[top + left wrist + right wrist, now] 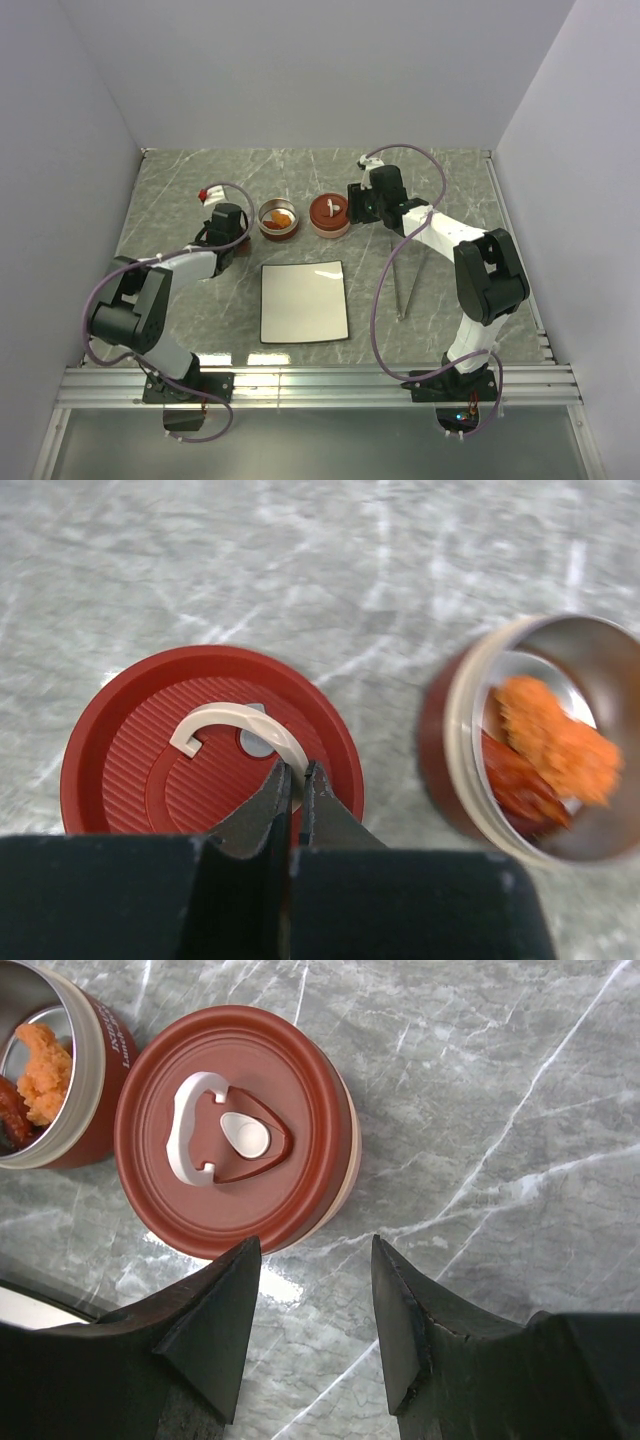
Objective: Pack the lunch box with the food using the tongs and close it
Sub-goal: Pick up the lid of the lunch box with the left arm, then put the lid back on the lunch box
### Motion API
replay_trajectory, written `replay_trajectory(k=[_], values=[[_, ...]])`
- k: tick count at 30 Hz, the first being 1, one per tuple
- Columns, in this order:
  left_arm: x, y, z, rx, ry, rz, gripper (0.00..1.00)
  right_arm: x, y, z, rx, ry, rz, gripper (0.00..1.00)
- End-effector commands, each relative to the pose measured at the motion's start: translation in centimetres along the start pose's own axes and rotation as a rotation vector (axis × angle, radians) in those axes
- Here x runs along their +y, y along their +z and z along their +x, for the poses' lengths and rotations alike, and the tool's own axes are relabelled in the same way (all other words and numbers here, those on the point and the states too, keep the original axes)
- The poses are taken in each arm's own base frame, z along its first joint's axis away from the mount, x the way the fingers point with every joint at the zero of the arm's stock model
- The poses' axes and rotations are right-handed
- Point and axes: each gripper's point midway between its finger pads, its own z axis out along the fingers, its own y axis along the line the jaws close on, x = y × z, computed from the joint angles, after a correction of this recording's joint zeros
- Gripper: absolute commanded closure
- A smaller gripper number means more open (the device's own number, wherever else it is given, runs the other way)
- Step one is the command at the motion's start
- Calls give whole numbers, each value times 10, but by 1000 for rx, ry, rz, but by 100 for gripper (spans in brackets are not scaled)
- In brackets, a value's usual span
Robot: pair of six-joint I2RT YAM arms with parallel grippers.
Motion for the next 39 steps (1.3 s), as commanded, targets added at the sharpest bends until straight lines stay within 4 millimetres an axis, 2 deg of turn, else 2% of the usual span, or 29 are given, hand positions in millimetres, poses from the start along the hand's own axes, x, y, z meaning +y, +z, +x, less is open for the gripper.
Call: replay_trajectory(k=[1,16,20,24,28,30,31,32,37,39], values=[[-28,-15,-24,-74,17,166,100,-3,-2,-21,-46,2,14,44],[-36,-58,-54,-251,-18,324,100,-5,-6,-21,-41,9,31,45],[-49,-81,-71,-339,-30,443,100,-6,-7,-21,-44,9,36,45],[-70,-103,-82,-386,-23,584,100,-7,-6,-21,-41,9,40,45],[-89,-115,-95,-418,-10,675,100,-8,-7,-21,-42,13,46,45],[-96,-108,-93,-407,-3,688,100,-8,-9,-22,-49,16,48,45],[-104,-111,-99,-417,1,722,100,-8,-10,-23,-55,17,48,45],[-108,-103,-93,-396,13,729,100,-8,-13,-23,-60,20,49,45],[-131,-99,-96,-406,41,821,99,-9,-25,-28,-98,29,58,45],[-139,-96,-90,-388,56,857,100,-7,-31,-28,-108,31,53,45]])
